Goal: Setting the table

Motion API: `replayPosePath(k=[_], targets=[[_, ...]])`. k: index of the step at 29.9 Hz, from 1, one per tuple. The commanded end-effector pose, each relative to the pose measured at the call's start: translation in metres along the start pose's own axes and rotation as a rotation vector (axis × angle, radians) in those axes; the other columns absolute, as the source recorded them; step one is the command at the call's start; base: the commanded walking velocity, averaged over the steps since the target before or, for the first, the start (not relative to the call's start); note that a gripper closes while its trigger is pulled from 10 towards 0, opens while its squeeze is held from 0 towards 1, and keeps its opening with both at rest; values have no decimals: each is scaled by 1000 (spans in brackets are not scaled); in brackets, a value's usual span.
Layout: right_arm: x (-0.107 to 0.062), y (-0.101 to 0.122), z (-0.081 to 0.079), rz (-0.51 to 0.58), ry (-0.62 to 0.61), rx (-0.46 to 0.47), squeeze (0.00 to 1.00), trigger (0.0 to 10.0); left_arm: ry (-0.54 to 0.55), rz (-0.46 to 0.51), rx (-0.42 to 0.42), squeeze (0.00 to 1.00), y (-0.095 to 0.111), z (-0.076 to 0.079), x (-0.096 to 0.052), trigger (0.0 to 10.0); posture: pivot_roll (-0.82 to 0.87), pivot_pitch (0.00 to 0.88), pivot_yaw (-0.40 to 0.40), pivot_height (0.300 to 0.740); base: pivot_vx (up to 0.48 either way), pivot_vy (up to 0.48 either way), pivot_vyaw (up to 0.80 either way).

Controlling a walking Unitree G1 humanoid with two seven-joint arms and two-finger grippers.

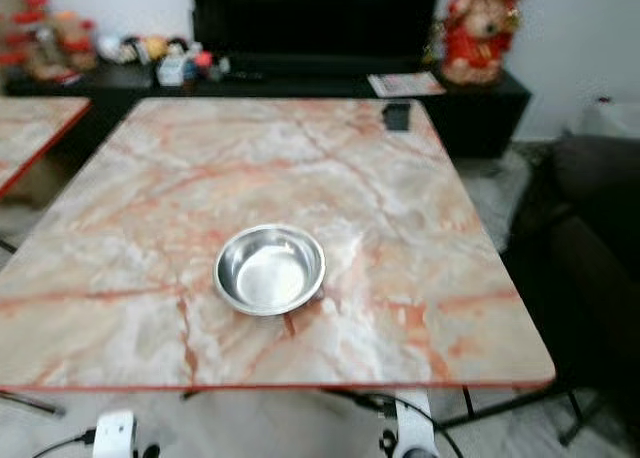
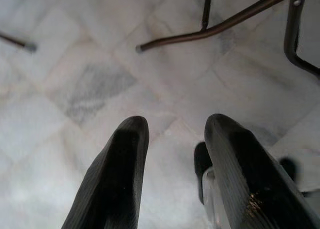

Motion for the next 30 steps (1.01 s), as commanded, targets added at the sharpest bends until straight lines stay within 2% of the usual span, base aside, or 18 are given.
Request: replayPosePath(k=[1,18,25,30], targets=[[0,6,1,16,-5,6,0,10000,-5,-26,-14,0,-8,4,-1,10000,-10,0,-5,732,0,480,0],[1,8,-5,30,8,26,0,10000,-2,-33,-3,0,-9,2,-2,10000,0,0,5,732,0,480,0],[1,9,-9,34,26,-22,0,10000,9,-36,-8,0,-10,0,-2,10000,17,0,-2,732,0,480,0],[1,8,-10,24,23,-13,0,10000,10,-41,-8,0,-12,0,-3,10000,17,0,-7,732,0,480,593]])
Point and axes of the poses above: a point about 5 cm out from each wrist's last joint towards the gripper, its own x axis pointing out of the wrist towards the gripper, its own y axis along the axis of the wrist's last joint, z = x × y, the point moved 4 cm from there along x, pointing out of the wrist towards the gripper, and after that the axes turned 7 degrees about x, right-handed, at the moved point
